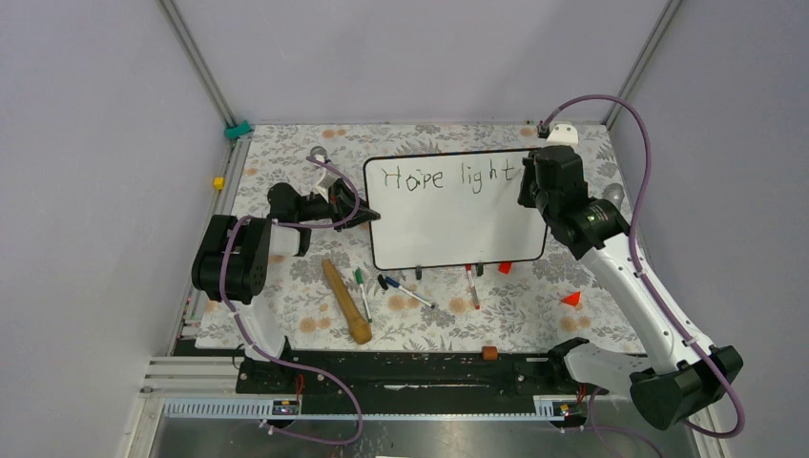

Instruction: Write a sentence on the whiteboard

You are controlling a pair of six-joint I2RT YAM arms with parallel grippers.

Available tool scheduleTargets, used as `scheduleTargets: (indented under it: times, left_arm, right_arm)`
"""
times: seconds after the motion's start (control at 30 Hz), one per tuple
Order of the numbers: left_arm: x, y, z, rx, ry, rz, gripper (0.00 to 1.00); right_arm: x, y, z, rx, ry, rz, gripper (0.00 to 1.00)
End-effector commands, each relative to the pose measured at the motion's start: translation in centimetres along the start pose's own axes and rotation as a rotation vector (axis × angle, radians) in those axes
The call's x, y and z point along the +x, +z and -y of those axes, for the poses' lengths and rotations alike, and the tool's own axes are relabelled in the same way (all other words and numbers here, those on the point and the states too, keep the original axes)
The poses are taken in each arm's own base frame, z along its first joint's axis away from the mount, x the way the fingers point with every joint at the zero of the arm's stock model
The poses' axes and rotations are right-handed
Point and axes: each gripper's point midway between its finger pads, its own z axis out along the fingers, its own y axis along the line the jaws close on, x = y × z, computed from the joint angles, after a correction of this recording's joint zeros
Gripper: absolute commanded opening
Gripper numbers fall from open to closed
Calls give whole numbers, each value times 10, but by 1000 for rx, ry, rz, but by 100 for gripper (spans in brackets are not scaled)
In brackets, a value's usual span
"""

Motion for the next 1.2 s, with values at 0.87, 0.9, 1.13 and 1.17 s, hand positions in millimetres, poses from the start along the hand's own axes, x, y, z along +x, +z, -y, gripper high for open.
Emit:
scheduleTargets:
  times: [0.87,0.9,1.13,1.17]
  left_arm:
    - [-6,0,4,45,214,-3,0]
    - [-6,0,4,44,214,-3,0]
    - [-6,0,4,44,214,-3,0]
    - [-6,0,4,43,213,-3,0]
  right_arm:
    - [-6,-3,-8,-50,4,2,0]
    - [-5,-3,-8,-51,3,-2,0]
    - [-1,-1,-4,-30,-7,-18,0]
    - [-1,-1,-3,-23,-10,-21,0]
